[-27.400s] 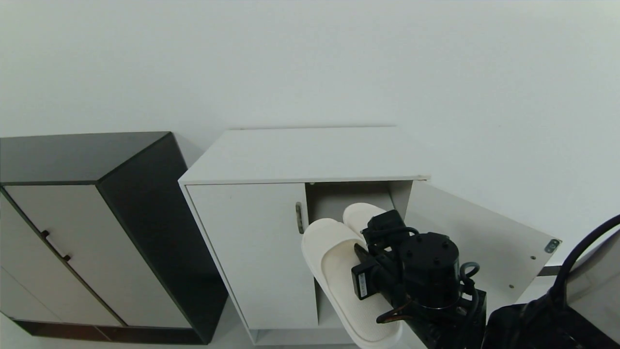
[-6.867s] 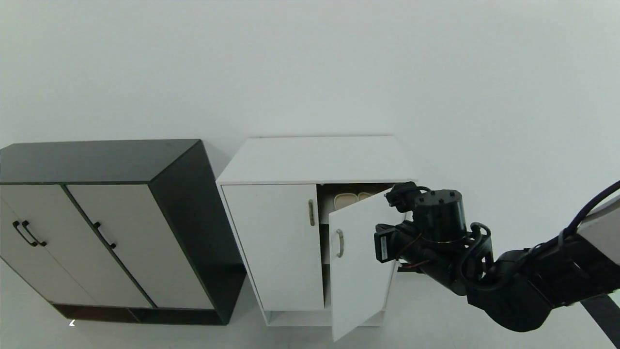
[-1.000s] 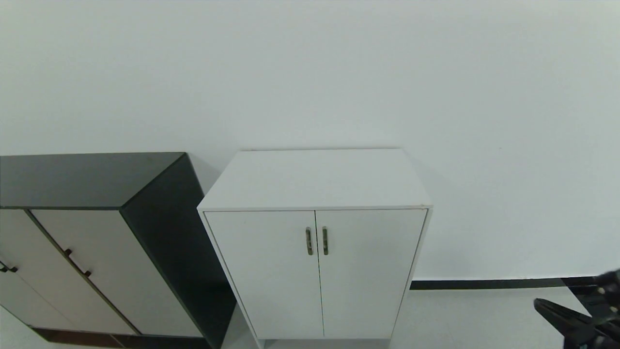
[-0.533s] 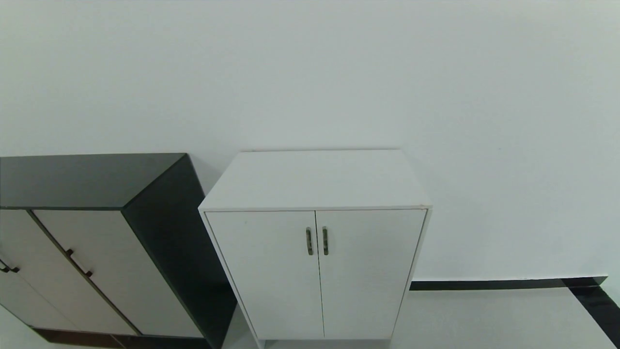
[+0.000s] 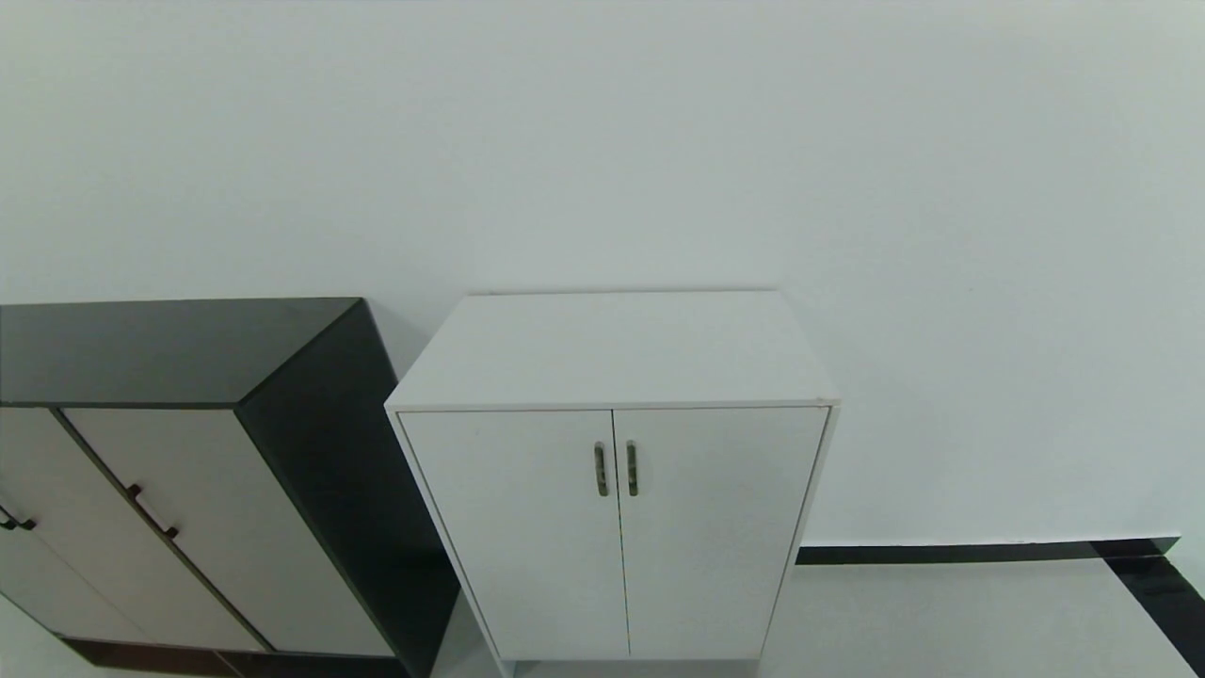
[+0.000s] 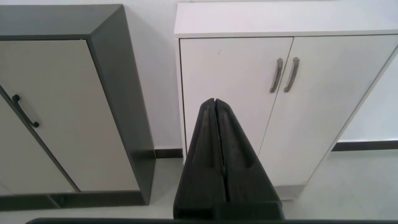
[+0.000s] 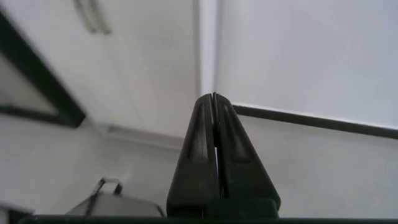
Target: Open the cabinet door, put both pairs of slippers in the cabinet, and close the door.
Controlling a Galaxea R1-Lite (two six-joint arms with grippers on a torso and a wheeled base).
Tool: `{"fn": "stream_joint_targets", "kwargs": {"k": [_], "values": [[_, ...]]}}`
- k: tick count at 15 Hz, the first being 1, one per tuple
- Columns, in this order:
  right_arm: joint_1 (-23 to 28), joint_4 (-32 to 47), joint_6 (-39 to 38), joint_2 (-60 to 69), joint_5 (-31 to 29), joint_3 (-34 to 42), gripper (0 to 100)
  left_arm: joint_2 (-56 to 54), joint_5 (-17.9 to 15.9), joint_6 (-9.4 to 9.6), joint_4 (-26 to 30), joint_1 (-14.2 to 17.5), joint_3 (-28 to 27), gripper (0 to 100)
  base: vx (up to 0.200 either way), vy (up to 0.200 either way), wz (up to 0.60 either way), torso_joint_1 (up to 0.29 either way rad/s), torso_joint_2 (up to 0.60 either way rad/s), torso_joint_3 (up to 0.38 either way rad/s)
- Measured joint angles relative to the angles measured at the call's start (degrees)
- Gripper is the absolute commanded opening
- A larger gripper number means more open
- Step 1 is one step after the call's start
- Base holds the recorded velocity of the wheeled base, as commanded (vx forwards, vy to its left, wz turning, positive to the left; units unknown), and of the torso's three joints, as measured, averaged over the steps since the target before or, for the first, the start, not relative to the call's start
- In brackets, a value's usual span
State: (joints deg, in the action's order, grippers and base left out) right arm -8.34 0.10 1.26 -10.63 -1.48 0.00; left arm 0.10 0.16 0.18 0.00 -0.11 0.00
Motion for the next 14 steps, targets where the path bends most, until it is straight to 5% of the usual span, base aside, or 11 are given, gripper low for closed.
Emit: {"fn": "stream_joint_targets", "kwargs": {"k": [4,14], "values": [[6.41,0.00,0.20,5.92,0.00,-0.05,0,0.00,0.00,0.00,0.00,0.00,0.00,0,0.000,0.000,0.00,0.000,0.00,0.000],[8.27,0.01,0.82,10.68,0.06,-0.07,0,0.00,0.06,0.04,0.00,0.00,0.00,0,0.000,0.000,0.00,0.000,0.00,0.000]]}}
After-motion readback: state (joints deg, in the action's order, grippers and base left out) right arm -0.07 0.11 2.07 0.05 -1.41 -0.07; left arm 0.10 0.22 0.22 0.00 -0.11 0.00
